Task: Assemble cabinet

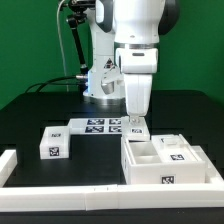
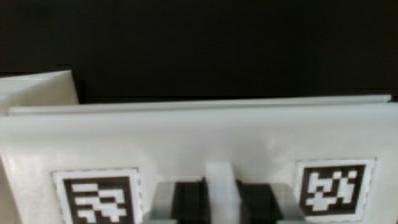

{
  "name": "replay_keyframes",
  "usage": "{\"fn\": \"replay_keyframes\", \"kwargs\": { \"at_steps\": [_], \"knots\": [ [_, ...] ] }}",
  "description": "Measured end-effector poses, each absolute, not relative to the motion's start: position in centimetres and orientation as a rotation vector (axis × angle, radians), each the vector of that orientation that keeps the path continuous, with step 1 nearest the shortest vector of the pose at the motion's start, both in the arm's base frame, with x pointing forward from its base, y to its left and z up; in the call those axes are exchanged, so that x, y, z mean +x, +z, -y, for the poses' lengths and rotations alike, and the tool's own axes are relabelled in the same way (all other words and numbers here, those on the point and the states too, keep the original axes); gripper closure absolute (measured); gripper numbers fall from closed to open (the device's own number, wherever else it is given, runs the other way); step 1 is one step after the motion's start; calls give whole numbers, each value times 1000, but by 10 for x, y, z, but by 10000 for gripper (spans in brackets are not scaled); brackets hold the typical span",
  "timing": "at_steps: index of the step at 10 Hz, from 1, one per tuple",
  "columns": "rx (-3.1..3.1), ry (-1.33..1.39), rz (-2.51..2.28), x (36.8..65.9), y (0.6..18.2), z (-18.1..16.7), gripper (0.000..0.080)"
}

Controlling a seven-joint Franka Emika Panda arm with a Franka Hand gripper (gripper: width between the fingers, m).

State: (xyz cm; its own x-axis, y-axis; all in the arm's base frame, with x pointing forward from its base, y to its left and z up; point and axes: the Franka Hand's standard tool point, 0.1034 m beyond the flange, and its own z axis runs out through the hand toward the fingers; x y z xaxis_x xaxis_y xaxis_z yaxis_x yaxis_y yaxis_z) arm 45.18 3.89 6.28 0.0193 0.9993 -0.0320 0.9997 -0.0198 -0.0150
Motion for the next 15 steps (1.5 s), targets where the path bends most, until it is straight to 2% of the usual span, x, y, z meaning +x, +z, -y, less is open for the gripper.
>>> {"fn": "replay_keyframes", "kwargs": {
  "at_steps": [10, 15],
  "knots": [
    [2215, -60, -2221, 457, 59, -35, 731],
    [2120, -50, -2308, 475, 60, -31, 731]
  ]
}}
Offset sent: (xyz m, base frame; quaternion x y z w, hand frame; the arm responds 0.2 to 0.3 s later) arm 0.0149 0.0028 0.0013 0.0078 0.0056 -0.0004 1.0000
